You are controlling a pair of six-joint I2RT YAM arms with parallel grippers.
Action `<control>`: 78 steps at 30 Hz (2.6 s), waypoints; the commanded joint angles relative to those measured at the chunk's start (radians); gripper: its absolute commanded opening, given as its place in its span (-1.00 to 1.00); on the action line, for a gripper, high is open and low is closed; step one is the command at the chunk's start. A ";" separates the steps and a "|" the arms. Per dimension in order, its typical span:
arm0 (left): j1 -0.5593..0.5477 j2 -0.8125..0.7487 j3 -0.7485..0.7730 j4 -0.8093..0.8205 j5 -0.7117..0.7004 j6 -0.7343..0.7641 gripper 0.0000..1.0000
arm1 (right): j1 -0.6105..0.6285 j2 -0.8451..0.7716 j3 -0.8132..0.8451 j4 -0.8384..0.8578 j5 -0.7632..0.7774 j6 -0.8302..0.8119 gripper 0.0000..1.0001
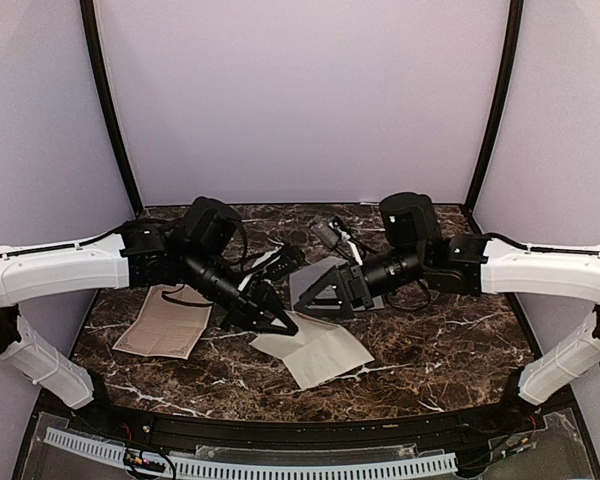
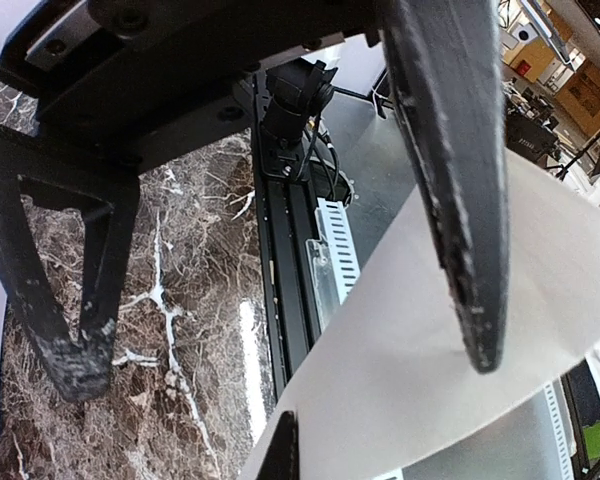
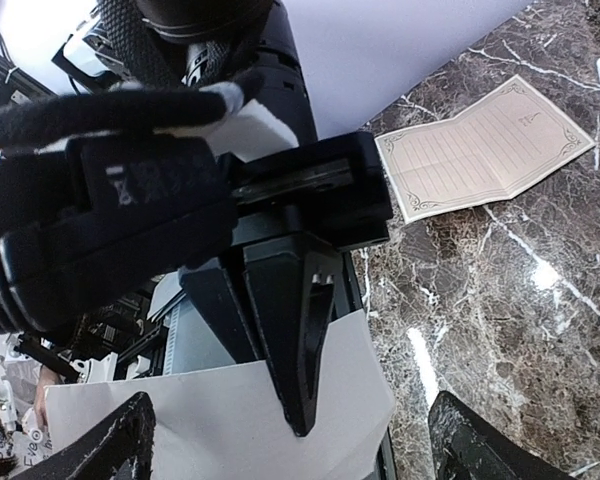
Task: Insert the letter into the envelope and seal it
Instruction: Fold the letter.
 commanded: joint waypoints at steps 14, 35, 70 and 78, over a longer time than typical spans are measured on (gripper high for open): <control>-0.004 -0.017 0.028 0.034 0.043 -0.038 -1.00 | 0.071 0.007 -0.119 0.160 0.027 0.075 0.76; -0.005 -0.001 0.052 -0.032 0.078 -0.011 -1.00 | 0.074 0.033 -0.156 0.179 -0.077 0.069 -0.25; 0.216 -0.347 -0.333 0.823 -0.078 -0.755 0.74 | 0.039 -0.227 -0.260 0.603 0.395 0.062 -1.00; 0.185 -0.267 -0.317 0.869 0.024 -0.767 0.06 | 0.039 -0.179 -0.221 0.623 0.341 0.064 -1.00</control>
